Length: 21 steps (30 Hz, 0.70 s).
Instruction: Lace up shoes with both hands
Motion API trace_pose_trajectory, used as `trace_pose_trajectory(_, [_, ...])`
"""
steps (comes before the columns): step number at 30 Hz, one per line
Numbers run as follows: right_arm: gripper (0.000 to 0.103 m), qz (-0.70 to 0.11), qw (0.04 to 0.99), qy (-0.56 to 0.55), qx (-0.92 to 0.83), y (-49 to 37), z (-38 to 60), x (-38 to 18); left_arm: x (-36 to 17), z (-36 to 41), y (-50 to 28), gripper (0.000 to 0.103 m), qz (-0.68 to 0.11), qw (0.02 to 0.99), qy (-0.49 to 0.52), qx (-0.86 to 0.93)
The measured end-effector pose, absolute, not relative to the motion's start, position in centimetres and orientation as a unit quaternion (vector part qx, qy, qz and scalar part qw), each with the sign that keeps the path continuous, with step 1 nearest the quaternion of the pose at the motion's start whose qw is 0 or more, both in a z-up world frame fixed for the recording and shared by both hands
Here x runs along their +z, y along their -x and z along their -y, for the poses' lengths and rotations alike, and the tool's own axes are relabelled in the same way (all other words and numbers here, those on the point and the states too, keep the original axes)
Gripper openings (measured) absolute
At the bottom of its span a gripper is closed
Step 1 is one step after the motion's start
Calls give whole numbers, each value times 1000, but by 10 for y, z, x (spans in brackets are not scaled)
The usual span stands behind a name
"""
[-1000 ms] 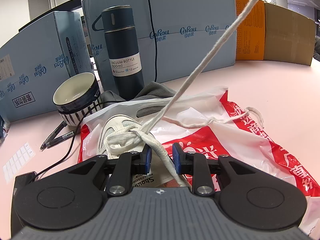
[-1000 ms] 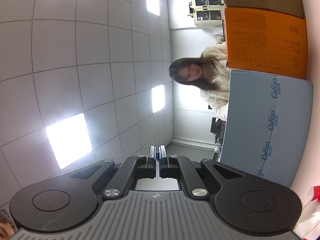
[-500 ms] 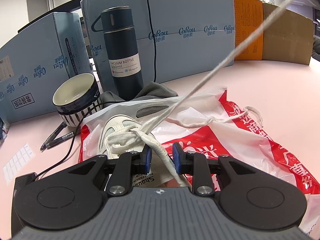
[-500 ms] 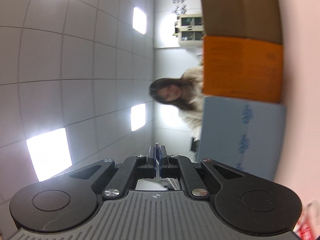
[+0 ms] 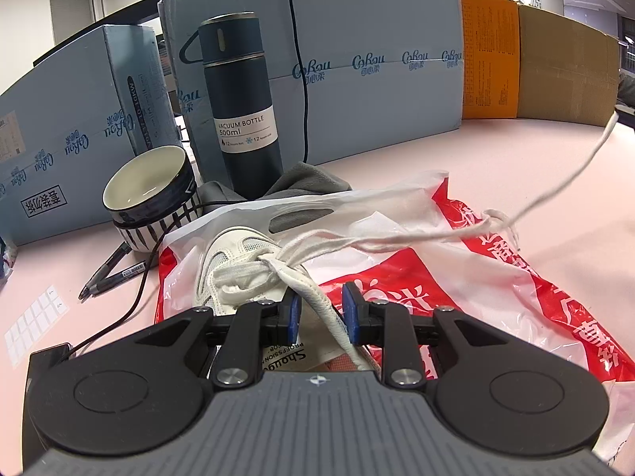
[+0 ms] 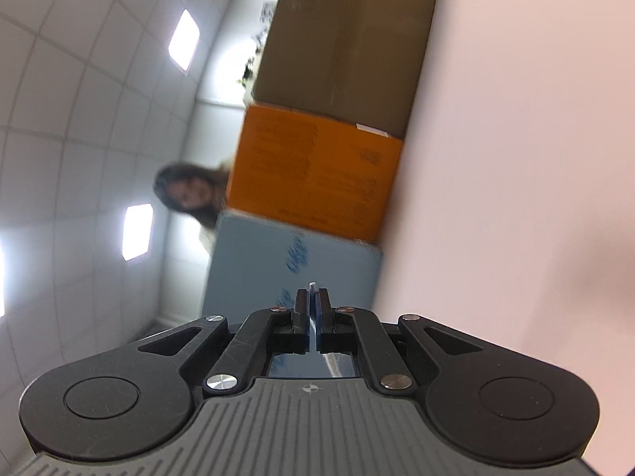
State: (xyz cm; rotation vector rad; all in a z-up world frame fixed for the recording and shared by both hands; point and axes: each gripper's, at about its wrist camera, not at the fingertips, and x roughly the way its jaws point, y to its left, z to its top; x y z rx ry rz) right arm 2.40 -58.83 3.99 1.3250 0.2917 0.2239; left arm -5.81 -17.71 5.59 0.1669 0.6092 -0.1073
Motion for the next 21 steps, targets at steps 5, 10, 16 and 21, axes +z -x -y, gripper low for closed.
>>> trace_pose_trajectory(5, [3,-196,772,-575,189,-29,544,48,56,178,58,21,-300,949,-83,-51])
trace_pose_trajectory(10, [3,-275,777,-478,303,-31,490,66,56,178,59,21,-299,949,-84,-51])
trace_pose_trajectory(16, [4,-366,809,-290,358,-35,420,68,56,177,59,22,-298,949,-85,-52])
trace_pose_trajectory(21, [11,-385,836,-141,365,-29,391,56,58,176,64,23,-294,950,-89,-56])
